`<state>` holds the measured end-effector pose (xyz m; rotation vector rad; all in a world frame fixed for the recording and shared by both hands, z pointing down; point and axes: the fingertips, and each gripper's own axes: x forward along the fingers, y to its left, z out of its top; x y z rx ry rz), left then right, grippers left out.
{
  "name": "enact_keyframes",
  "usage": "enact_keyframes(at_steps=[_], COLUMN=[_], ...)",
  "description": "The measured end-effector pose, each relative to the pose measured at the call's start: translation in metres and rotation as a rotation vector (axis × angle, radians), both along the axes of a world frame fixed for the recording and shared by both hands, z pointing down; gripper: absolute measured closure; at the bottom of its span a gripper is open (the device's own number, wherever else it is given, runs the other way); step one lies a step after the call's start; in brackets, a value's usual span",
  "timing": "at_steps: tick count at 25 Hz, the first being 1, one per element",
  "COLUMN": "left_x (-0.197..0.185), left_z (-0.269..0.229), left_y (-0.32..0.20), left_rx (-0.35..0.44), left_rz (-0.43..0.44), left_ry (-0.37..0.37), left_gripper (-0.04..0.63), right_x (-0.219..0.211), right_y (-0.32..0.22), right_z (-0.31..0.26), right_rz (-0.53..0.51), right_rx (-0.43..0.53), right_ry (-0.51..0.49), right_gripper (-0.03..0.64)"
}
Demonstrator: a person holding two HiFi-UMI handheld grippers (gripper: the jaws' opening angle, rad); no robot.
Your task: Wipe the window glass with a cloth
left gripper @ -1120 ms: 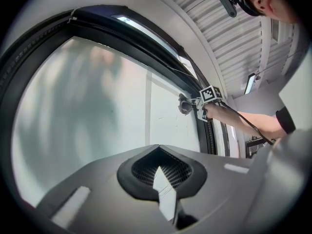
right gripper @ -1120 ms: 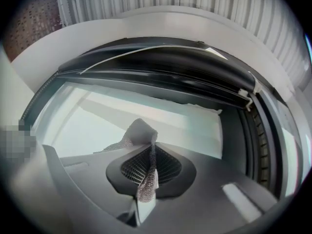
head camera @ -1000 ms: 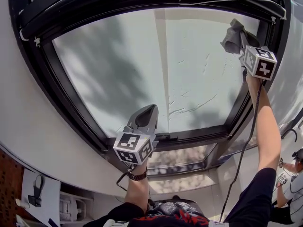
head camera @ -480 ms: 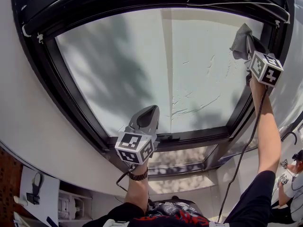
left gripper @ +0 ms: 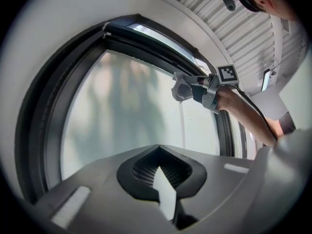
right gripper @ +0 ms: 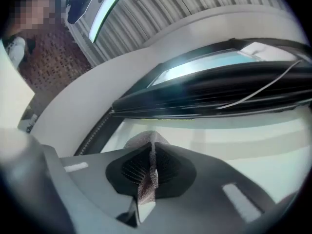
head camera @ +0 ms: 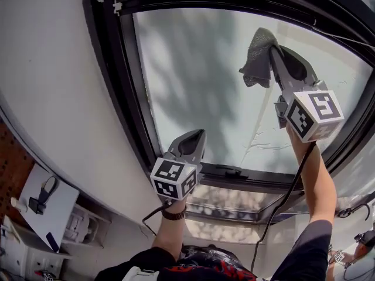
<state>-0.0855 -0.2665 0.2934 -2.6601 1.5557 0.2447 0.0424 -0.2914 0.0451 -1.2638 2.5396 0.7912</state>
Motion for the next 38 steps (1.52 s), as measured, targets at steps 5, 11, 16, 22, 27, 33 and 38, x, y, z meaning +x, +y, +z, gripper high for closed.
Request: enact_keyframes(at_steps=[5,11,16,22,27,33,38], left_x=[-0.069,-0.132,-0.154,-0.163,-0.16,-0.141,-0.119], left_z=[0.002,0.005,0.004,0.001,0.004,0.006,0.008], left_y=[0.018,0.043,0.055,0.057,0.051,0.04,0.032], left_rx=[0.007,0.008,0.016,0.028,0.024,0.015,0.008], left_rz=[-0.126,-0.231,-0.265,-0.28,-0.272,-0.229,-0.188], left_ry=[0.002,0.01,0.01,0.003,0.006,-0.005,-0.008], left_gripper=[0.595,0.595,0.595,0.595,0.595,0.595,0.595], right_x=[-0.118,-0.228,-0.287,-0.302,-0.292,-0.258,-0.22], right_y=[-0.005,-0.023,-0.04,-0.065,-0.064,-0.063,-0.063], right_z=[0.027,0.047,0.055,0.063,0.066,0.06,0.055], right_rz=[-0.201,-0.334,-0.356,-0.318,-0.302,-0.281,-0.239], right_rx=[-0.058,-0.132,-0.153,-0.177,-0.157,-0.155,-0.134], right_ry=[0.001,0.006,0.027,0.036,0.048,0.023,0.005], right_gripper=[0.6,0.6,0.6,0.6,0.6,0.6,0.6])
